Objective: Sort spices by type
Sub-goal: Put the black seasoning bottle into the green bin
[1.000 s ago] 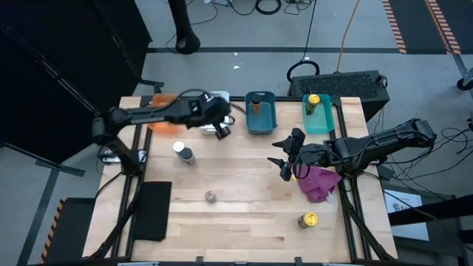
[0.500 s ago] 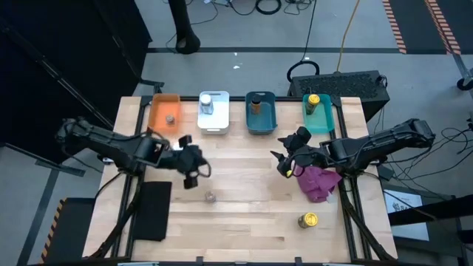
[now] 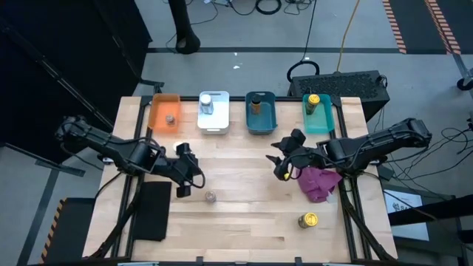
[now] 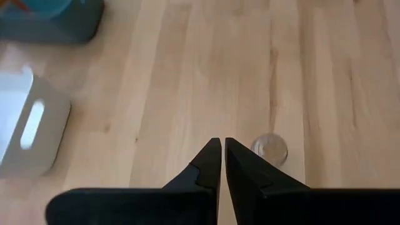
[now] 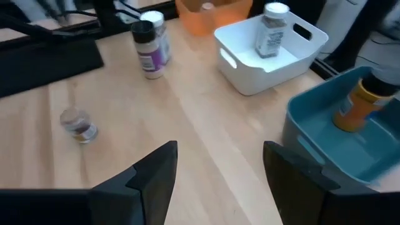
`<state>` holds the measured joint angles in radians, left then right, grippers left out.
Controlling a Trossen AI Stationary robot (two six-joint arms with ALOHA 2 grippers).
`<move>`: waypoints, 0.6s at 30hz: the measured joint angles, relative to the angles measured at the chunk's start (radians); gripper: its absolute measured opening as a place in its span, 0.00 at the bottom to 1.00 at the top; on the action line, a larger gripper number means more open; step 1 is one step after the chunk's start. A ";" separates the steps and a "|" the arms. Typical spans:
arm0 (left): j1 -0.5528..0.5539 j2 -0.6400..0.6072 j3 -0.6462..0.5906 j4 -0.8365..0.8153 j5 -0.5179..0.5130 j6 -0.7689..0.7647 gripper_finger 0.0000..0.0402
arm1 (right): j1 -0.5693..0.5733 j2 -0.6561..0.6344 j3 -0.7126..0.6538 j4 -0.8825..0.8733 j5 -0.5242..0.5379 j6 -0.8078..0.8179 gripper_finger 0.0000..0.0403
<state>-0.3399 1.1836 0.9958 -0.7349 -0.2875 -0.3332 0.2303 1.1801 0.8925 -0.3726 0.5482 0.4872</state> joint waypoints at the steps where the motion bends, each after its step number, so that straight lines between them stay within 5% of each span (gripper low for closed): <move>1: 0.004 -0.001 0.005 -0.032 0.000 -0.019 0.07 | 0.005 0.000 0.000 -0.001 0.000 -0.001 0.54; 5: 0.028 -0.003 0.027 -0.148 -0.005 -0.042 0.08 | 0.009 0.000 0.000 -0.010 -0.001 -0.003 0.54; 10: 0.033 -0.003 0.028 -0.214 0.005 0.187 0.08 | 0.006 0.000 0.000 -0.015 0.001 -0.023 0.54; 14: 0.040 -0.002 0.028 -0.280 -0.030 0.210 0.08 | 0.006 0.000 0.000 -0.015 0.001 -0.036 0.54; 18: 0.146 -0.017 0.028 -0.341 0.012 0.206 0.08 | 0.006 0.000 0.000 -0.015 0.001 -0.054 0.54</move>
<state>-0.1937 1.1663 1.0233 -1.0755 -0.2755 -0.1272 0.2367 1.1805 0.8925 -0.3873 0.5488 0.4335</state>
